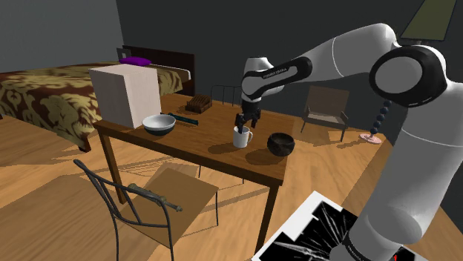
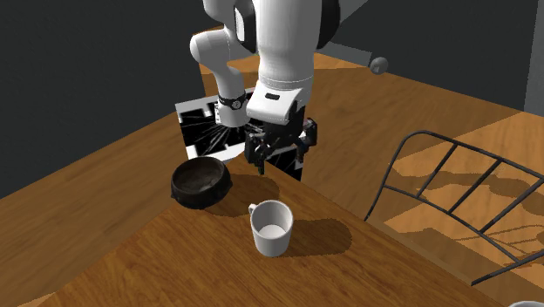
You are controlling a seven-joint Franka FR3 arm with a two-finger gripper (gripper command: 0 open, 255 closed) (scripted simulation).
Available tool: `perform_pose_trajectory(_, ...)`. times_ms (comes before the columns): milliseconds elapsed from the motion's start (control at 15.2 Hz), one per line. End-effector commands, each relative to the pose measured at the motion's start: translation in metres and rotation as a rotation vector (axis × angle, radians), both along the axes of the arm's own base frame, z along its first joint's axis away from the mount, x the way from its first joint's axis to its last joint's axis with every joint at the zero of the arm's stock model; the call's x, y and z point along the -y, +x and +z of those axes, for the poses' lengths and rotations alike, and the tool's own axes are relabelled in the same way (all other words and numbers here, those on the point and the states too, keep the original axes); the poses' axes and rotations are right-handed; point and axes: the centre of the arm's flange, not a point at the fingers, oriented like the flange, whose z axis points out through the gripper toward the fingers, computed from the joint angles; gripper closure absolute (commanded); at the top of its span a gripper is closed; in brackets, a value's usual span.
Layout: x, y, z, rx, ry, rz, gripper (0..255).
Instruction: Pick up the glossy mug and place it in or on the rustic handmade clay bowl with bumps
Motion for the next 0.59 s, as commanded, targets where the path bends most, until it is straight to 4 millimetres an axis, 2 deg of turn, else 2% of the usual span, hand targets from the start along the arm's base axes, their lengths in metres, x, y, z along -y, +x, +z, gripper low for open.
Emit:
perform_pose_trajectory(0,0.004,0.023,-0.014,0.004,-0.010,0.006,0)
perform_pose_trajectory(330,0.011,0.081,-0.040,0.013,-0.033,0.022,0)
perform_pose_trajectory(528,0.012,0.082,-0.055,0.013,-0.033,0.022,0)
